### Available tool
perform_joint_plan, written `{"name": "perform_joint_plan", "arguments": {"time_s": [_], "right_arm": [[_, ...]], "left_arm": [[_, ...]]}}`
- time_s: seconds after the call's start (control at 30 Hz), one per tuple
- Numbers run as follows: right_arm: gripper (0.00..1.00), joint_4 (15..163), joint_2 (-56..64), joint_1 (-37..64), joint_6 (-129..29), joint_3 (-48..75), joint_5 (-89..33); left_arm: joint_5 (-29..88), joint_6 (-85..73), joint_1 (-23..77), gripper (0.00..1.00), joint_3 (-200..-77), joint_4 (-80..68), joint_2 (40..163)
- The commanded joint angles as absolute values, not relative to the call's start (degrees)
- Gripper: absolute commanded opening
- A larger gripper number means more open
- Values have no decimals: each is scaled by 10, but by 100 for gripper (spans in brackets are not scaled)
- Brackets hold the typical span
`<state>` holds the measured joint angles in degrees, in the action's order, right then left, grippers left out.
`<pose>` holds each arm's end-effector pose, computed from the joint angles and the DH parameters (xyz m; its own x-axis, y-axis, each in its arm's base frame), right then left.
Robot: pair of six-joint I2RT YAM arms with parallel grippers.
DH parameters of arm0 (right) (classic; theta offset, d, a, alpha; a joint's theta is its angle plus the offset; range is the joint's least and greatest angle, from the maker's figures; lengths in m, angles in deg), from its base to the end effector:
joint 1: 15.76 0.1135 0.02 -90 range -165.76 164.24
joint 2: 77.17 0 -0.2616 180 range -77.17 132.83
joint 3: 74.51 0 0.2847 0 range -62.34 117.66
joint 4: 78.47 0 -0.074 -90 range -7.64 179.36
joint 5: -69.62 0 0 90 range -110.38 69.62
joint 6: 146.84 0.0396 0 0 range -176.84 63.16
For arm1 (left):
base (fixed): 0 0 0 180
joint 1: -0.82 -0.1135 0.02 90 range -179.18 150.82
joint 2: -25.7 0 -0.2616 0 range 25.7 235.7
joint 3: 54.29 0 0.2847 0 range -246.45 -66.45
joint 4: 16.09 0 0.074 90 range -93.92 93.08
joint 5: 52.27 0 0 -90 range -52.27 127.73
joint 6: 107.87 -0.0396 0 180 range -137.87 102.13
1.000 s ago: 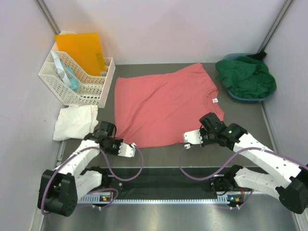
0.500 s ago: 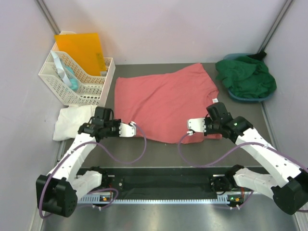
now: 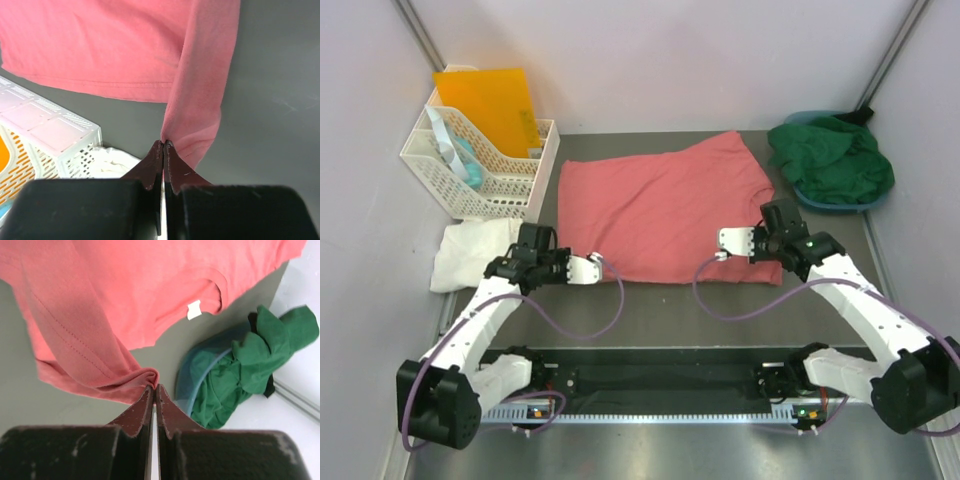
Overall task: Fold and stack the t-shirts
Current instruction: Fold the flattened tshirt in 1/3 of the way
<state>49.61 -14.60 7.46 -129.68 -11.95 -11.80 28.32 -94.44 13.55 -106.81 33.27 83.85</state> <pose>0.2357 0.0947 0.2566 0.0783 -0.9945 -0.0697 -0.7814 -0.0178 -0.6238 0.2231 -0.0570 0.2152 0.1149 0.9578 -0.2635 0.8488 0.0432 0.5269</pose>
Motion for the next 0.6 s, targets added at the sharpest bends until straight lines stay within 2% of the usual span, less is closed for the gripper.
{"name": "perform_joint_plan", "arguments": {"time_s": [0.0,0.3,0.57], "right_arm": [[0,553,-135,48,-1323,-91,-120],[0,613,-97,8,-1363,-83,-130],[0,654,-44,-7,-1380,-57,-145]], "left_arm": [[302,-939,132,0,-1057,282,860],[301,-972,132,0,-1061,258,900],[301,-991,132,0,-1113,256,958]]}}
